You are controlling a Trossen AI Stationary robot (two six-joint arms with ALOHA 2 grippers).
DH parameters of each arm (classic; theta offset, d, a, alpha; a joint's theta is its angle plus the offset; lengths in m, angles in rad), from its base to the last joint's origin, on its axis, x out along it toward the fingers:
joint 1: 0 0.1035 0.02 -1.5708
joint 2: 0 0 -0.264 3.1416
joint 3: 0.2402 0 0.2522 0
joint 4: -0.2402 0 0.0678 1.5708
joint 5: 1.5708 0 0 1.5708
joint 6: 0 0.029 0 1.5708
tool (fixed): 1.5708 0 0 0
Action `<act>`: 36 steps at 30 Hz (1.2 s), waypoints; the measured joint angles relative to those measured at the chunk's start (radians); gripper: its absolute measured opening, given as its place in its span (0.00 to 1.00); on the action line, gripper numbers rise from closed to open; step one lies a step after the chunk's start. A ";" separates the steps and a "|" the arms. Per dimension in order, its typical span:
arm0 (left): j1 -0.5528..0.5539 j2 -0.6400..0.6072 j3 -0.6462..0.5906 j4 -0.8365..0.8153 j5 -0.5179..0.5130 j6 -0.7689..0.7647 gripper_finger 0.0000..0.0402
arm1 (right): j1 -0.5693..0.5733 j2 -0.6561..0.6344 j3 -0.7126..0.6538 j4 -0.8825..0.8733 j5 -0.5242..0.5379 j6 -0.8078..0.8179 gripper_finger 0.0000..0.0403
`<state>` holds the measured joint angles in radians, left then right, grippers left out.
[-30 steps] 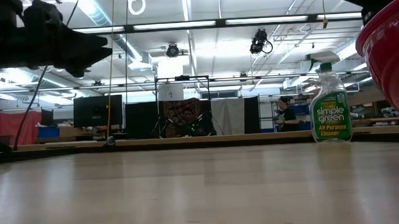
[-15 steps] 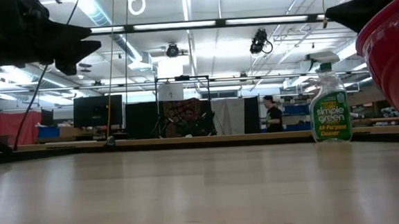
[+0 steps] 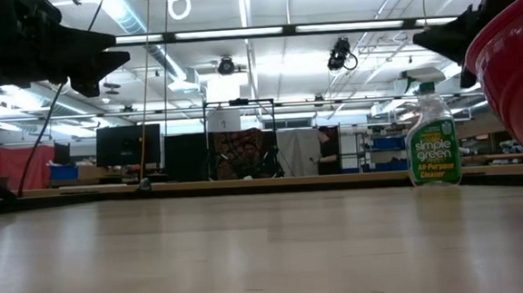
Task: Nest bowls inside each other
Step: Return to Home Position
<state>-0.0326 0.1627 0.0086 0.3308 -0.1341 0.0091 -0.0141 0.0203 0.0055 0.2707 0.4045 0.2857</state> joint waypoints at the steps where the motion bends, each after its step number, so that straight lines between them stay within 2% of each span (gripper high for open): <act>1: 0.000 0.000 0.000 -0.001 0.000 0.001 0.58 | -0.022 0.003 0.000 -0.007 -0.003 0.017 0.03; 7: 0.000 0.000 0.000 -0.009 0.000 0.008 0.58 | -0.071 0.012 0.000 -0.007 -0.006 0.112 0.05; 13: 0.002 0.001 0.000 -0.022 -0.001 0.014 0.58 | -0.072 0.012 0.000 -0.008 -0.006 -0.025 0.07; 20: 0.002 0.007 0.000 -0.018 -0.003 0.162 0.58 | -0.072 0.012 0.000 -0.007 -0.006 -0.019 0.06; 36: 0.002 0.007 -0.001 -0.021 -0.004 0.159 0.58 | -0.072 0.012 0.000 -0.007 -0.006 -0.018 0.06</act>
<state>-0.0311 0.1699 0.0078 0.3099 -0.1383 0.1680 -0.0860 0.0326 0.0059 0.2638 0.3985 0.2680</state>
